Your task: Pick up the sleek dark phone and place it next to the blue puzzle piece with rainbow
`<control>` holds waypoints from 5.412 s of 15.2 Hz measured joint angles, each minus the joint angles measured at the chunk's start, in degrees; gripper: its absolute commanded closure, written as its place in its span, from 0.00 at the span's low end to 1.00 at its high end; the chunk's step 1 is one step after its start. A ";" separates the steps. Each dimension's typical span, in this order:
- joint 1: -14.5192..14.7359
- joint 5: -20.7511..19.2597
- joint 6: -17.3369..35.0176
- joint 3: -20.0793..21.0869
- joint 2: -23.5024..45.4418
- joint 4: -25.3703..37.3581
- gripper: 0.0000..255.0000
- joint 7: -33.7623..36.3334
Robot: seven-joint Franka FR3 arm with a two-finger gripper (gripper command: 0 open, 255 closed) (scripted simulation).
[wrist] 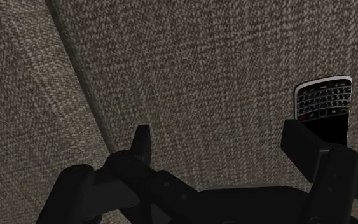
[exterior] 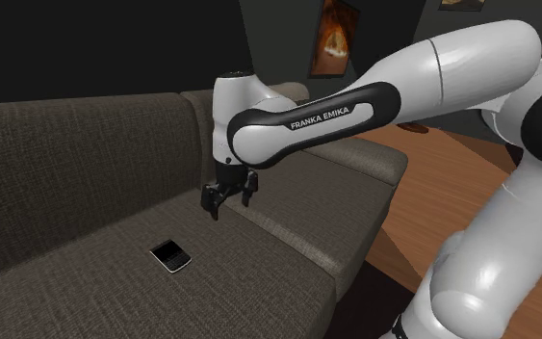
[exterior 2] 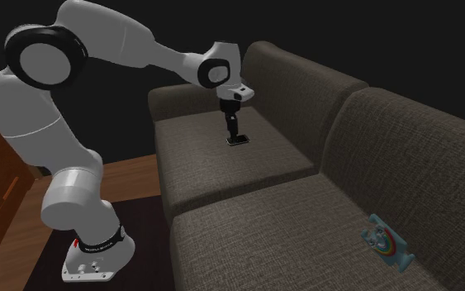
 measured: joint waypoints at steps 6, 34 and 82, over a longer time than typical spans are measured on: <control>2.30 -3.72 2.41 2.39 12.72 9.09 0.00 6.84; 8.37 -10.42 6.78 1.79 32.72 23.34 1.00 14.83; -1.86 -2.79 -12.63 0.11 18.91 30.31 1.00 -0.97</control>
